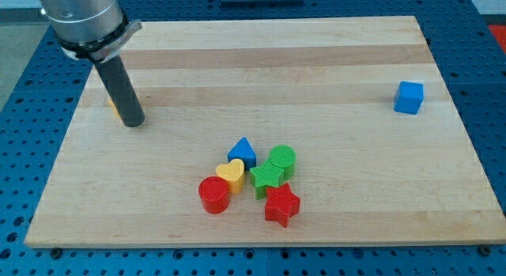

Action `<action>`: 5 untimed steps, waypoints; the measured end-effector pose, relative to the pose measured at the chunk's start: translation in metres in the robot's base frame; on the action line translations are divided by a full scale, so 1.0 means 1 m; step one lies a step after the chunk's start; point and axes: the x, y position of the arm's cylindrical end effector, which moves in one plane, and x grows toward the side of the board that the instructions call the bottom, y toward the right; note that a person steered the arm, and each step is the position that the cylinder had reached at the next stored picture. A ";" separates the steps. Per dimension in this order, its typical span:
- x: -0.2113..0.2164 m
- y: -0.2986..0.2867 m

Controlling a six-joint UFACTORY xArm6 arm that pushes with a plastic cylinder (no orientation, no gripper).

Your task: Move your arm to the right of the red star

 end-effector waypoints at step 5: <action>0.075 0.049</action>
